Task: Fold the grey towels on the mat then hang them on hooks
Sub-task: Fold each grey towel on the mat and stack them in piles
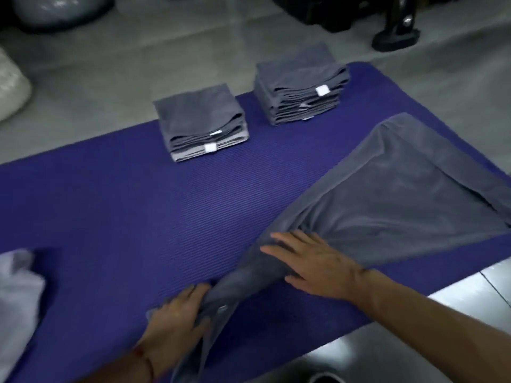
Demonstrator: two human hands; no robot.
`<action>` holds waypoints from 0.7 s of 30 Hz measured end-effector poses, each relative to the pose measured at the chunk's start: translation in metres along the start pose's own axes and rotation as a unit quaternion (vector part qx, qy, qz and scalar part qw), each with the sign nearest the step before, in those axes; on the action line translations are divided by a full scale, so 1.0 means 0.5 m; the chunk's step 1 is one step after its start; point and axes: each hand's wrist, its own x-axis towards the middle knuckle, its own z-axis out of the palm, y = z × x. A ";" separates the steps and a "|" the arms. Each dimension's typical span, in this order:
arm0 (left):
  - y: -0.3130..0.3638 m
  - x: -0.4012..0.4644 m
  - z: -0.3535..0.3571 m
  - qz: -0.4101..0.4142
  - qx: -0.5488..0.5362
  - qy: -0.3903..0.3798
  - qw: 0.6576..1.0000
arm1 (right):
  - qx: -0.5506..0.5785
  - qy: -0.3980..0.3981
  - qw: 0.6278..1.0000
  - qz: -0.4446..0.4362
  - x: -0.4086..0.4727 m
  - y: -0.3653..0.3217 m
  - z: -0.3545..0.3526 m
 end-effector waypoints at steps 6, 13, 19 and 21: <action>-0.014 -0.059 -0.044 0.101 0.096 0.250 0.958 | -0.125 -0.243 0.957 -0.093 0.130 -0.082 -0.056; -0.054 -0.161 0.068 0.111 0.059 0.169 0.978 | -0.016 -0.235 0.969 -0.070 0.218 -0.114 -0.082; -0.044 -0.200 0.030 0.050 0.014 0.166 0.985 | -0.095 -0.293 0.935 -0.178 0.258 -0.219 0.023; -0.054 -0.197 0.009 0.035 0.002 0.149 0.988 | -0.122 -0.293 0.930 -0.187 0.249 -0.225 0.040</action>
